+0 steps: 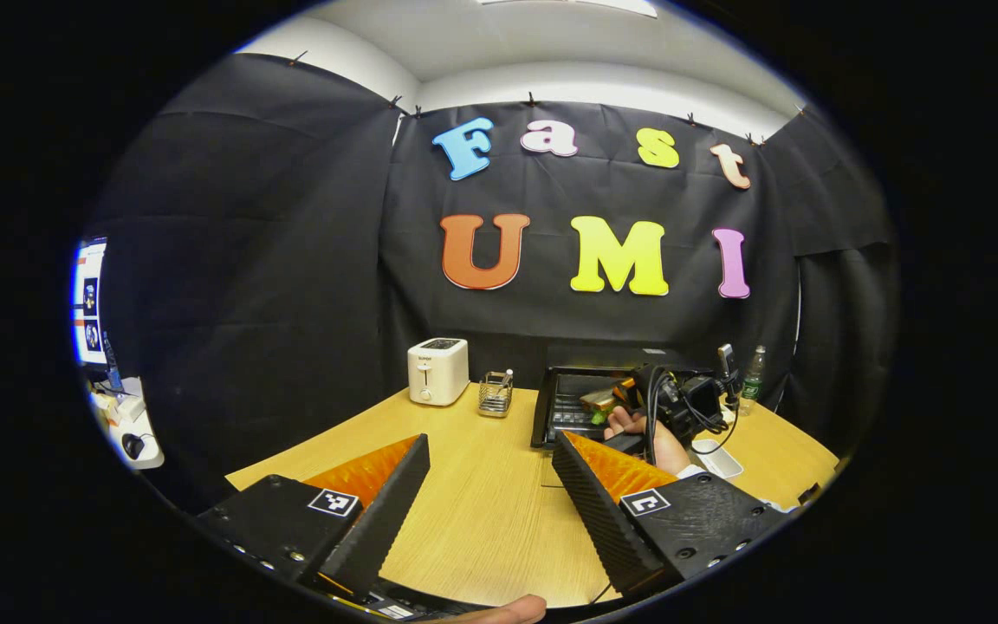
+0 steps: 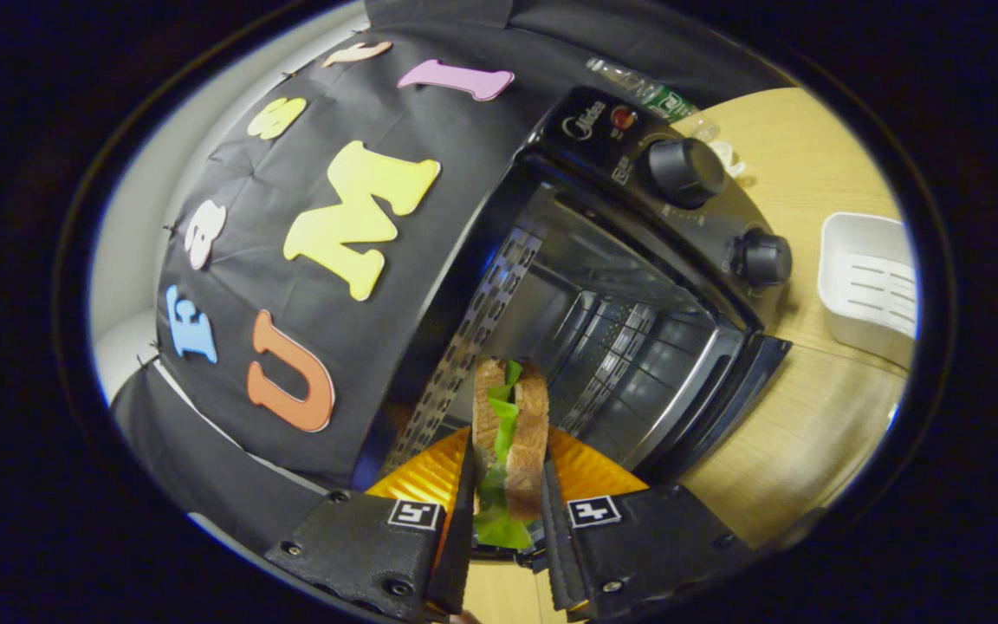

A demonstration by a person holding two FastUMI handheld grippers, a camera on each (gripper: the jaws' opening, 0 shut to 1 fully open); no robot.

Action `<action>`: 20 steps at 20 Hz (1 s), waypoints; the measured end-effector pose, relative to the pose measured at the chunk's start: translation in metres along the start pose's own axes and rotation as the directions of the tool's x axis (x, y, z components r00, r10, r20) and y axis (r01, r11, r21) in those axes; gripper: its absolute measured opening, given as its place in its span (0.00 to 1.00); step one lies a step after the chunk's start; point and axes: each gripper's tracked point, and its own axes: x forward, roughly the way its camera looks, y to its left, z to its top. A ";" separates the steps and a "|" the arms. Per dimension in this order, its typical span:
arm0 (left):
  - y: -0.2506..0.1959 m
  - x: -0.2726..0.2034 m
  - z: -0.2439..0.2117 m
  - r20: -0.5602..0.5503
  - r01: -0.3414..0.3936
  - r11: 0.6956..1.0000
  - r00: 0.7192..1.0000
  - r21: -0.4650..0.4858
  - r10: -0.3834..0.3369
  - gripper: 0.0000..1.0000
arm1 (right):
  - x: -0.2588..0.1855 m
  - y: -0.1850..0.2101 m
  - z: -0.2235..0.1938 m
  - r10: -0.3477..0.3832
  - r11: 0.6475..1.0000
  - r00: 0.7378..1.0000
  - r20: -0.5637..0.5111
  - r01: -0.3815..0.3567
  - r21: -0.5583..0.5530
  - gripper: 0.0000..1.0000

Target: Open the electric oven with the left hand, put the food in, and close the electric oven.

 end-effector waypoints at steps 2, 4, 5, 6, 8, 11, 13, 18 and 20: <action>0.006 0.004 -0.004 -0.003 -0.012 1.000 1.000 -0.002 0.012 0.94 | 0.010 -0.003 -0.004 0.003 1.000 1.000 -0.010 -0.003 0.013 0.37; 0.004 0.008 -0.010 -0.019 -0.003 1.000 1.000 -0.015 0.003 0.94 | 0.020 -0.004 -0.001 0.005 1.000 1.000 -0.003 -0.005 -0.011 0.36; 0.002 0.009 -0.010 -0.020 0.002 1.000 1.000 -0.018 -0.002 0.94 | 0.024 -0.004 0.000 0.008 1.000 1.000 0.002 -0.008 -0.029 0.36; 0.003 0.012 -0.011 -0.023 0.004 1.000 1.000 -0.019 -0.004 0.94 | 0.026 -0.005 0.000 0.004 0.999 1.000 0.003 -0.004 -0.048 0.36; 0.002 0.015 -0.014 -0.028 0.006 1.000 1.000 -0.022 -0.006 0.94 | 0.029 -0.004 0.000 0.008 0.998 1.000 0.001 -0.008 -0.056 0.37; 0.000 0.014 -0.015 -0.033 0.015 0.999 0.999 -0.032 -0.016 0.94 | 0.030 -0.004 0.000 0.005 0.997 1.000 -0.004 -0.006 -0.077 0.41; -0.006 0.016 -0.014 -0.035 0.029 0.999 0.999 -0.036 -0.030 0.94 | 0.028 -0.006 -0.002 -0.009 0.995 1.000 -0.015 0.008 -0.103 0.42; -0.017 0.016 -0.015 -0.032 0.062 0.997 0.998 -0.037 -0.063 0.94 | 0.023 -0.008 -0.013 -0.063 0.951 0.995 -0.074 0.037 -0.307 0.63; -0.018 0.015 -0.015 -0.029 0.062 0.997 0.998 -0.034 -0.063 0.94 | 0.024 -0.008 -0.010 -0.082 0.892 0.994 -0.070 0.042 -0.449 0.80</action>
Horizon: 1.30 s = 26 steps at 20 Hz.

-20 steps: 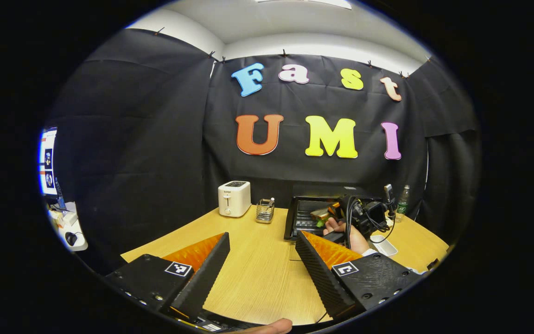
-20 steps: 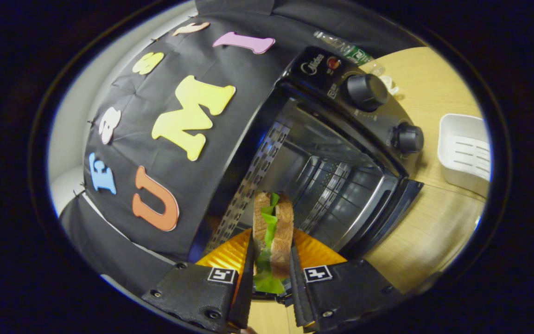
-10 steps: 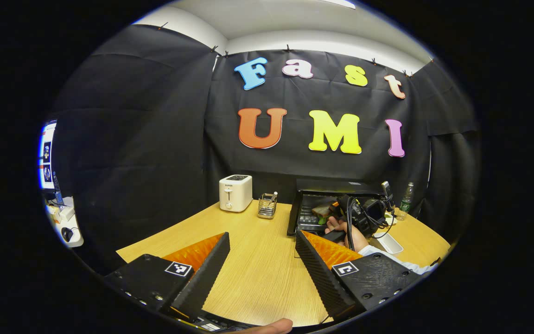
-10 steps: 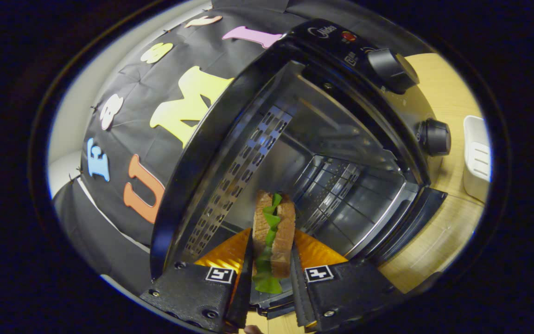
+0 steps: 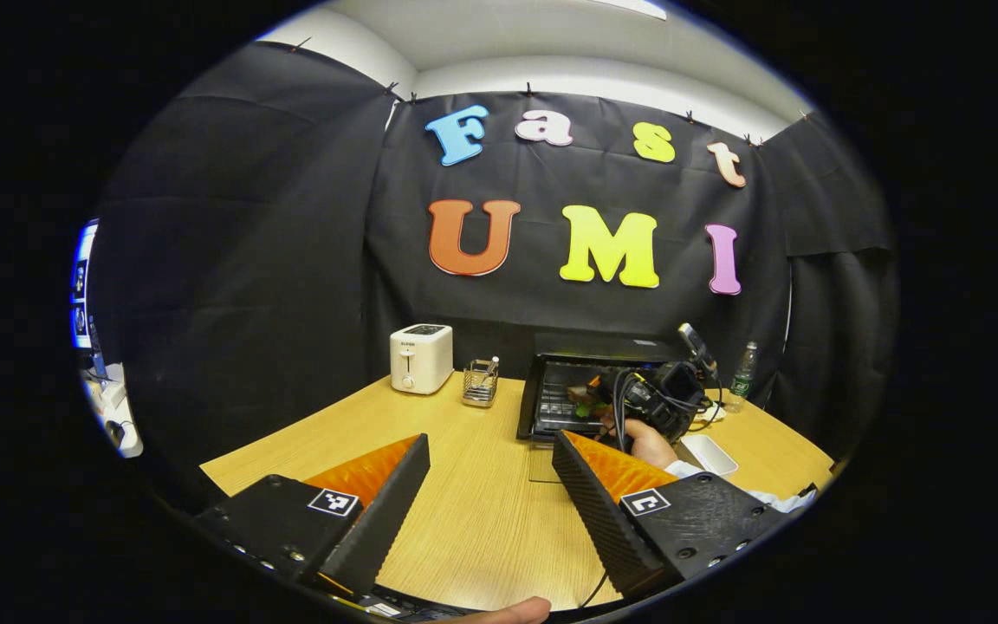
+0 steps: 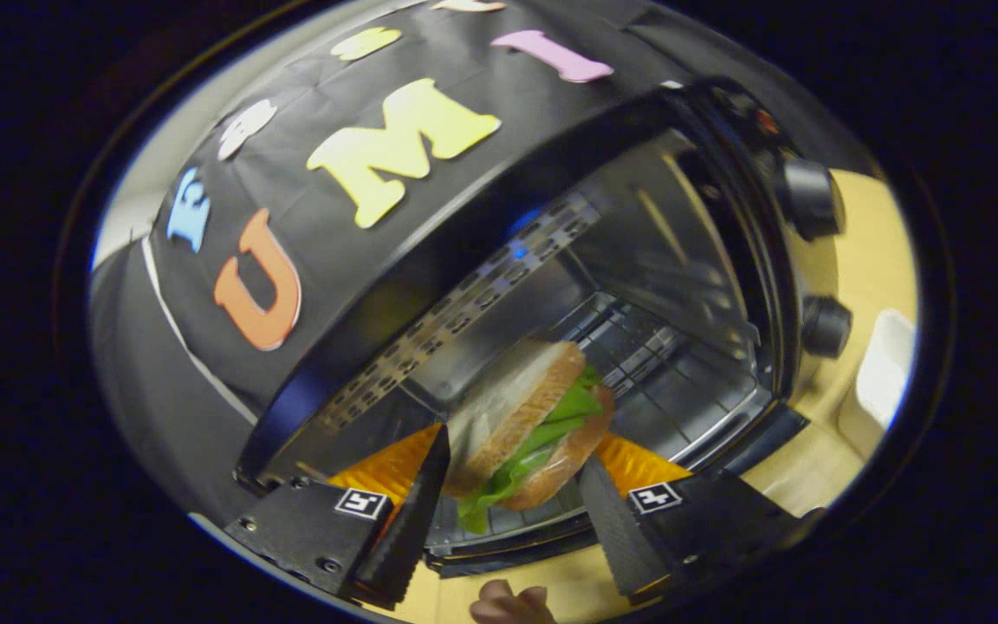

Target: Open the electric oven with the left hand, put the food in, and close the electric oven.

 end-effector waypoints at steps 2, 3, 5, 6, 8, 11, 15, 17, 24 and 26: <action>0.000 0.001 -0.003 -0.004 0.003 1.000 1.000 -0.004 -0.003 0.94 | -0.002 -0.001 0.004 -0.019 0.994 1.000 0.013 0.020 -0.110 0.86; 0.000 0.001 -0.004 -0.006 0.002 1.000 1.000 -0.005 -0.002 0.94 | -0.004 -0.002 0.006 -0.036 0.987 0.999 0.023 0.039 -0.159 0.93; 0.001 0.001 -0.006 -0.011 -0.003 1.000 1.000 -0.005 0.003 0.94 | -0.006 -0.001 0.009 -0.047 0.968 0.998 0.031 0.053 -0.247 0.94; 0.003 0.002 -0.007 -0.013 -0.006 1.000 1.000 -0.005 0.006 0.94 | -0.005 -0.003 0.007 -0.059 0.952 0.998 0.021 0.062 -0.299 0.95; 0.005 0.002 -0.009 -0.017 -0.012 1.000 1.000 -0.008 0.012 0.94 | -0.006 -0.002 0.003 -0.069 0.917 0.998 0.000 0.064 -0.393 1.00; 0.007 0.001 -0.011 -0.022 -0.017 1.000 1.000 -0.017 0.016 0.94 | -0.007 -0.003 -0.003 -0.098 0.853 0.994 -0.049 0.059 -0.518 0.98; 0.008 0.001 -0.015 -0.028 -0.026 1.000 0.999 -0.012 0.025 0.94 | -0.012 -0.005 -0.009 -0.133 0.775 0.984 -0.116 0.031 -0.631 1.00; 0.008 0.001 -0.015 -0.027 -0.028 1.000 0.999 -0.007 0.028 0.94 | -0.014 -0.009 -0.014 -0.154 0.751 0.978 -0.139 0.024 -0.660 1.00; 0.006 -0.004 -0.014 -0.025 -0.033 0.999 0.999 0.008 0.033 0.94 | -0.035 -0.022 -0.022 -0.199 0.745 0.954 -0.226 -0.002 -0.667 1.00; 0.006 -0.003 -0.015 -0.032 -0.038 0.999 0.999 0.008 0.038 0.94 | -0.045 -0.023 -0.022 -0.200 0.750 0.949 -0.242 -0.010 -0.661 1.00</action>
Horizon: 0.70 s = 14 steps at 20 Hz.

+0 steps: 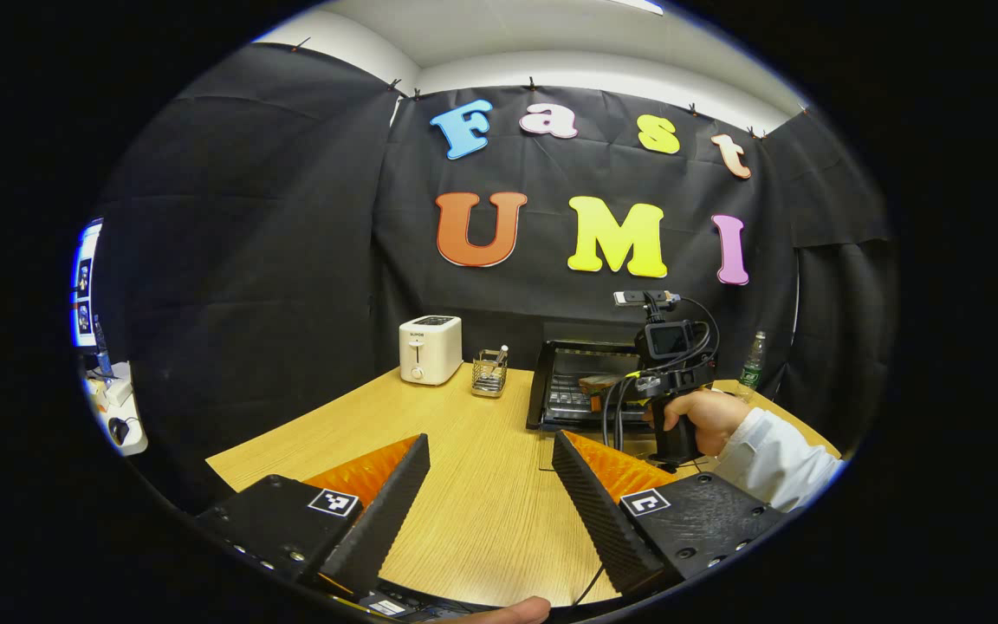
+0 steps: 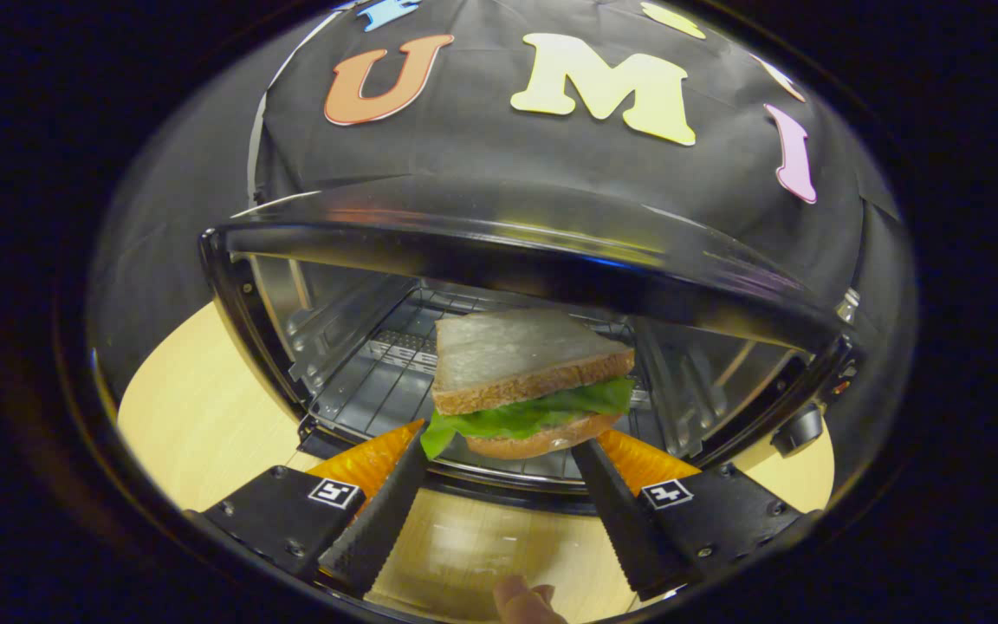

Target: Open the electric oven with the left hand, put the food in, and close the electric oven.

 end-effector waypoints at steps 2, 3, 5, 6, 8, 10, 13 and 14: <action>-0.001 0.001 -0.002 -0.008 -0.003 1.000 1.000 0.000 0.003 0.94 | -0.013 -0.001 -0.007 0.014 1.000 1.000 -0.019 -0.014 0.004 1.00; -0.003 0.001 -0.004 -0.016 -0.004 1.000 1.000 0.000 0.004 0.94 | -0.018 0.001 -0.010 0.033 0.999 0.999 -0.027 -0.033 0.009 1.00; -0.007 0.001 -0.007 -0.027 -0.003 1.000 1.000 0.001 0.003 0.94 | -0.026 0.003 -0.015 0.066 0.998 0.997 -0.046 -0.065 0.027 1.00; -0.008 0.001 -0.009 -0.032 -0.002 1.000 0.999 0.004 0.002 0.94 | -0.027 0.006 -0.015 0.080 0.996 0.996 -0.045 -0.078 0.033 1.00; -0.011 -0.001 -0.014 -0.045 -0.005 1.000 0.999 0.012 0.005 0.94 | -0.018 0.006 -0.024 0.087 0.996 0.991 -0.099 -0.085 0.019 1.00; -0.015 -0.003 -0.015 -0.048 0.000 1.000 0.999 0.014 0.001 0.94 | -0.009 0.011 -0.045 0.119 0.993 0.975 -0.185 -0.115 0.036 1.00; -0.014 -0.006 -0.014 -0.051 -0.006 1.000 0.999 0.015 0.006 0.94 | -0.007 0.012 -0.052 0.154 0.987 0.965 -0.210 -0.140 0.083 1.00; -0.013 -0.006 -0.014 -0.051 -0.012 1.000 0.999 0.019 0.013 0.94 | -0.011 0.010 -0.052 0.152 0.987 0.966 -0.208 -0.137 0.082 1.00</action>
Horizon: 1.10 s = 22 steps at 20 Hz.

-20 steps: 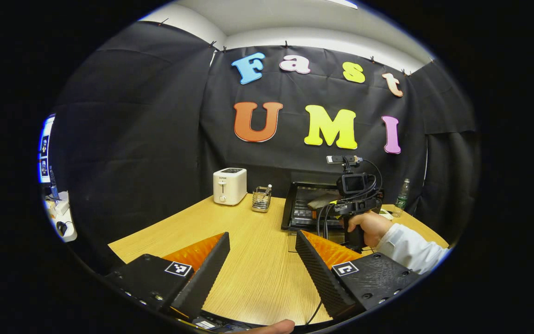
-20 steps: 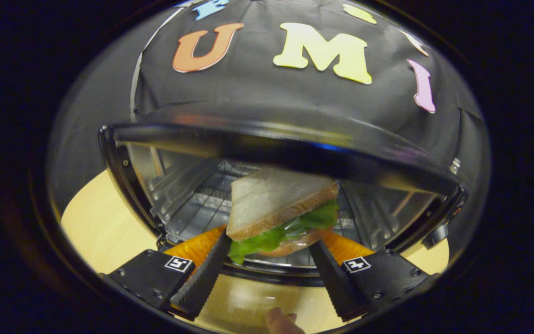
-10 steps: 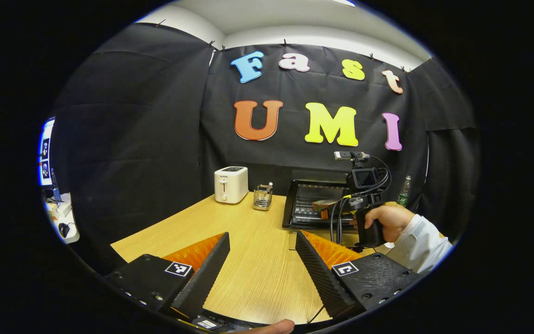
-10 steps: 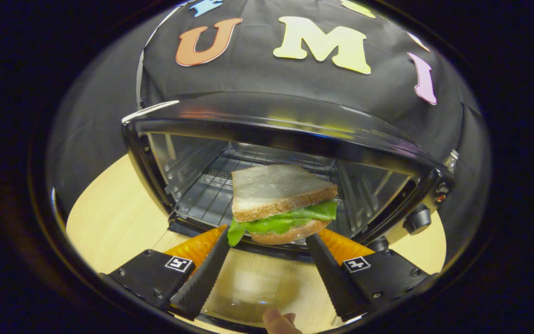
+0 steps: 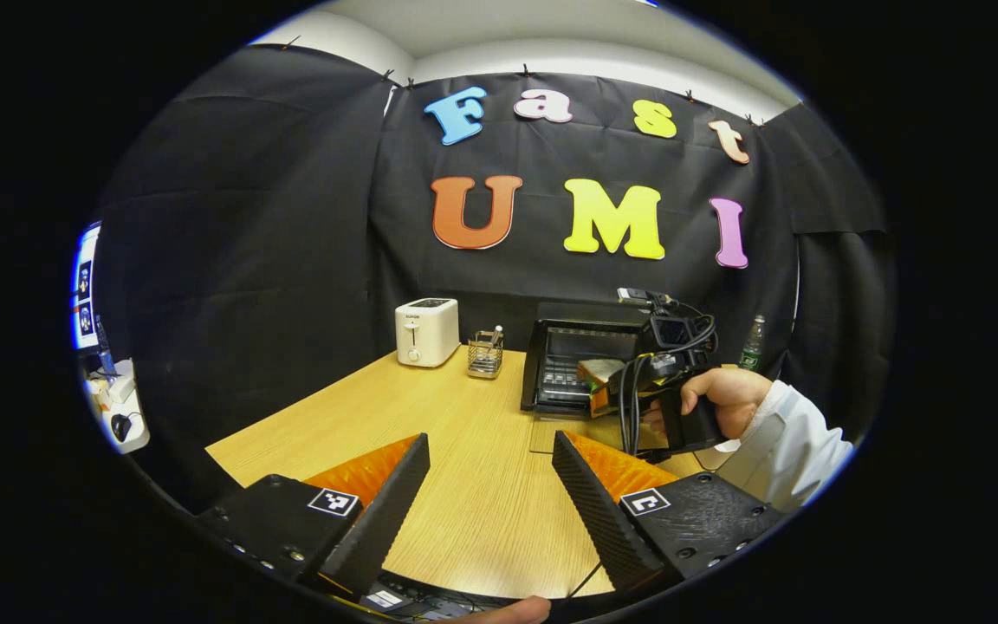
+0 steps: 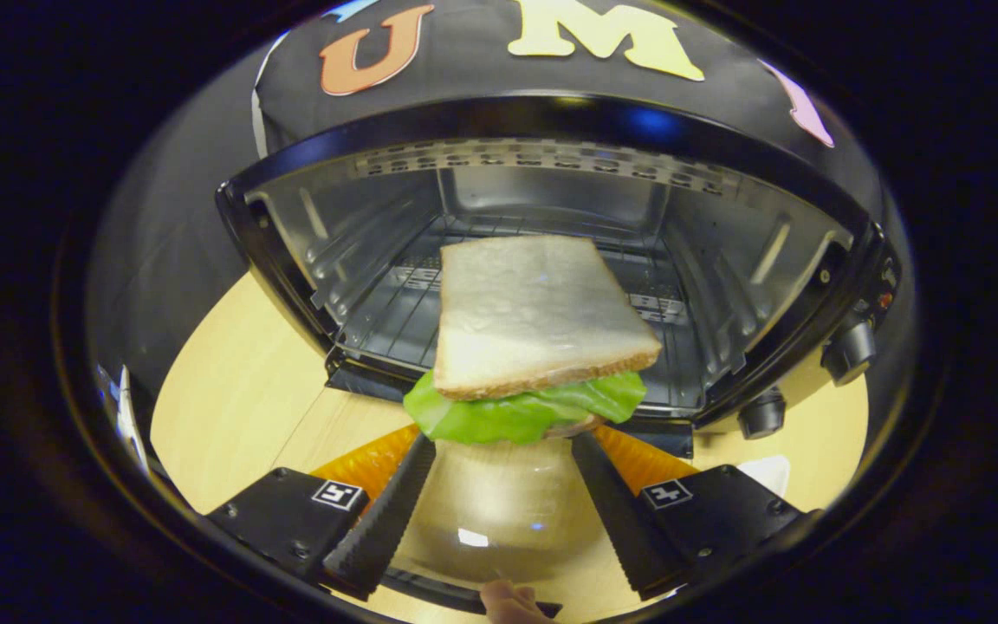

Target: Open the electric oven with the left hand, put the food in, and close the electric oven.

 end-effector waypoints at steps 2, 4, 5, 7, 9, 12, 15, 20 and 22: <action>-0.001 0.002 -0.002 -0.008 -0.008 1.000 1.000 -0.006 0.008 0.94 | -0.008 -0.001 0.003 0.008 1.000 1.000 0.022 -0.008 0.000 1.00; -0.008 0.008 -0.004 -0.023 0.010 1.000 1.000 -0.016 -0.010 0.94 | -0.023 -0.003 0.009 0.017 1.000 0.997 0.069 -0.018 0.005 1.00; -0.013 0.011 -0.007 -0.032 0.021 1.000 0.999 -0.017 -0.022 0.94 | -0.035 -0.007 0.014 0.010 1.000 0.995 0.099 -0.010 -0.001 1.00; -0.022 0.021 -0.010 -0.048 0.042 0.999 0.998 -0.009 -0.042 0.94 | -0.069 -0.019 0.023 -0.006 1.000 0.984 0.175 0.009 -0.014 1.00; -0.030 0.036 -0.017 -0.084 0.056 0.998 0.995 -0.005 -0.056 0.94 | -0.105 -0.023 0.028 0.001 1.000 0.968 0.251 0.001 -0.010 1.00; -0.047 0.061 -0.033 -0.160 0.089 0.996 0.983 -0.004 -0.088 0.94 | -0.169 -0.036 0.038 0.000 1.000 0.923 0.385 0.001 -0.004 1.00; -0.072 0.083 -0.056 -0.241 0.142 0.990 0.960 -0.002 -0.139 0.94 | -0.229 -0.053 0.043 -0.010 1.000 0.864 0.503 0.017 -0.009 0.99; -0.123 0.101 -0.099 -0.368 0.220 0.976 0.907 -0.001 -0.205 0.94 | -0.306 -0.089 0.036 -0.033 0.999 0.778 0.628 0.015 0.034 0.99; -0.141 0.105 -0.110 -0.394 0.251 0.968 0.890 0.006 -0.228 0.94 | -0.327 -0.104 0.032 -0.057 0.998 0.745 0.664 0.050 0.029 0.99</action>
